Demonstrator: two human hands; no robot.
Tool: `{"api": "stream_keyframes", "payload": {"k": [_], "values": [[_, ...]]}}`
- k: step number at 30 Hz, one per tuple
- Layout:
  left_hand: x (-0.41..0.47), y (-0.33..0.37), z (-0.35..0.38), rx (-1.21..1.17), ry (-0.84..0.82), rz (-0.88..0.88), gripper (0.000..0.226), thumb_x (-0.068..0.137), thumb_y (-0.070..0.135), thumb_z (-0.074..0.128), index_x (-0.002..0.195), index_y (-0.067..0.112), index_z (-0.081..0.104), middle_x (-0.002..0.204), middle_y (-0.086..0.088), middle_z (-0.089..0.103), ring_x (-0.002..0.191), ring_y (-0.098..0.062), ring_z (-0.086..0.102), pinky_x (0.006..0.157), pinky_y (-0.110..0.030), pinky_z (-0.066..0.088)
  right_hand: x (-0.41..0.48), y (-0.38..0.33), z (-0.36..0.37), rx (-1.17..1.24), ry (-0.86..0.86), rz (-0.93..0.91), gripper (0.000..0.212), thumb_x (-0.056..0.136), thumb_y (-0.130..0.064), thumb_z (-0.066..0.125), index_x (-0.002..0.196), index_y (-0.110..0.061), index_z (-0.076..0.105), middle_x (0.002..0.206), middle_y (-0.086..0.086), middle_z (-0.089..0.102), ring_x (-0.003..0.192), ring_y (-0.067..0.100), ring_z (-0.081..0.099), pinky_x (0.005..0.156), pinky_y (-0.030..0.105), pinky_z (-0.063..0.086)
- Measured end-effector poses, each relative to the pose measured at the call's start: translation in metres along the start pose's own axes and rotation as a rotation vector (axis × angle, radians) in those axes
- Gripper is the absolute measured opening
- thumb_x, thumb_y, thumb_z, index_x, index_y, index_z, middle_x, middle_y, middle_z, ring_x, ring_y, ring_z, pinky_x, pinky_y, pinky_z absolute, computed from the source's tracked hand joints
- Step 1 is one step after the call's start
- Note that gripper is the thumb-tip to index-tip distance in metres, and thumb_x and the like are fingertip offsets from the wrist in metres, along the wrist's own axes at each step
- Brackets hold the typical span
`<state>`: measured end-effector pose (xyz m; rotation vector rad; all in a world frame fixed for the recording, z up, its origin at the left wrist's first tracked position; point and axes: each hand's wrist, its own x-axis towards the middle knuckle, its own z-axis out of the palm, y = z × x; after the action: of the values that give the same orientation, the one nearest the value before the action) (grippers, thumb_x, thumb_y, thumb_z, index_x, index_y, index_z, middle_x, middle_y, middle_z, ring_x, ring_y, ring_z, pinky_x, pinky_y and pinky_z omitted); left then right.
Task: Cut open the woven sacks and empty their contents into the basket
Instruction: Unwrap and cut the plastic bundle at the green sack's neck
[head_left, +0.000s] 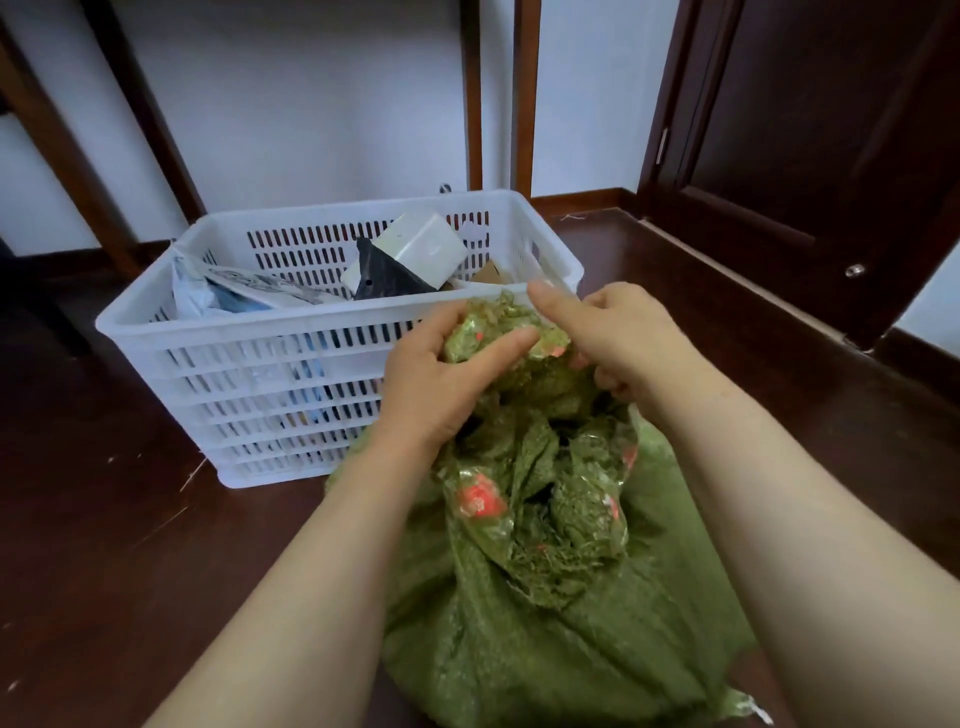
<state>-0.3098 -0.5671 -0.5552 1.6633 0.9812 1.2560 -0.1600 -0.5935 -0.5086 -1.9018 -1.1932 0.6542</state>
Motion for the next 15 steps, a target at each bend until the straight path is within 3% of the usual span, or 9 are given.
{"api": "stream_keyframes", "payload": {"k": [3,5,7,8,9,11,13,15], "values": [[0.002,0.007,0.004,-0.01,-0.099,0.011,0.042,0.068,0.064,0.065,0.096,0.033,0.071,0.095,0.008,0.073,0.094,-0.01,0.067,0.085,-0.032,0.052,-0.003,0.008,0.011,0.26,-0.034,0.026,0.036,0.075,-0.048,0.075,0.063,-0.024,0.051,0.05,-0.01,0.05,0.03,0.002,0.036,0.034,0.015,0.025],[0.004,0.02,-0.001,-0.168,-0.293,-0.139,0.067,0.073,0.075,0.048,0.108,0.022,0.069,0.102,0.0,0.074,0.1,-0.016,0.068,0.089,-0.034,0.052,0.001,0.012,0.015,0.458,0.056,0.024,0.027,0.071,-0.023,0.083,0.07,-0.02,0.056,0.059,-0.002,0.056,0.03,0.0,0.038,0.033,0.016,0.029],[0.005,0.035,-0.01,-0.259,-0.417,-0.281,0.084,0.073,0.081,0.032,0.115,0.016,0.066,0.102,-0.002,0.074,0.097,-0.014,0.07,0.081,-0.025,0.055,0.006,0.014,0.016,0.517,0.15,0.01,0.03,0.068,-0.011,0.084,0.071,-0.019,0.054,0.063,0.001,0.056,0.032,0.001,0.042,0.035,0.018,0.033],[0.006,0.04,-0.012,-0.197,-0.421,-0.293,0.079,0.07,0.076,0.036,0.114,0.018,0.066,0.098,0.002,0.075,0.091,-0.009,0.07,0.074,-0.019,0.055,0.006,0.015,0.019,0.514,0.162,-0.008,0.031,0.067,-0.009,0.084,0.07,-0.02,0.054,0.063,0.0,0.055,0.034,0.002,0.044,0.036,0.02,0.036],[0.008,0.042,-0.013,-0.069,-0.382,-0.279,0.067,0.069,0.069,0.05,0.112,0.021,0.066,0.096,0.006,0.074,0.088,-0.007,0.07,0.073,-0.018,0.055,0.005,0.014,0.022,0.506,0.155,-0.032,0.031,0.066,-0.009,0.084,0.07,-0.02,0.055,0.064,0.001,0.057,0.041,0.005,0.051,0.041,0.024,0.045],[0.014,0.038,-0.01,0.204,-0.207,-0.189,0.043,0.071,0.04,0.078,0.109,0.024,0.066,0.099,0.007,0.071,0.09,-0.011,0.068,0.083,-0.031,0.057,0.002,0.011,0.028,0.496,0.15,-0.08,0.031,0.064,-0.009,0.085,0.069,-0.022,0.058,0.069,0.003,0.062,0.063,0.021,0.064,0.063,0.043,0.058],[0.019,0.033,-0.006,0.3,-0.006,-0.141,0.029,0.079,0.02,0.074,0.107,0.023,0.069,0.099,0.004,0.07,0.092,-0.015,0.067,0.087,-0.039,0.055,-0.001,0.006,0.032,0.488,0.156,-0.142,0.027,0.065,-0.011,0.084,0.073,-0.024,0.062,0.079,0.003,0.067,0.077,0.025,0.066,0.075,0.049,0.057],[0.019,0.03,-0.005,0.276,0.064,-0.115,0.019,0.084,0.021,0.071,0.102,0.021,0.073,0.093,0.003,0.072,0.089,-0.017,0.068,0.087,-0.041,0.055,-0.001,0.003,0.032,0.446,0.155,-0.19,0.031,0.066,-0.015,0.084,0.089,-0.028,0.067,0.095,0.001,0.07,0.091,0.022,0.067,0.083,0.045,0.055]]}}
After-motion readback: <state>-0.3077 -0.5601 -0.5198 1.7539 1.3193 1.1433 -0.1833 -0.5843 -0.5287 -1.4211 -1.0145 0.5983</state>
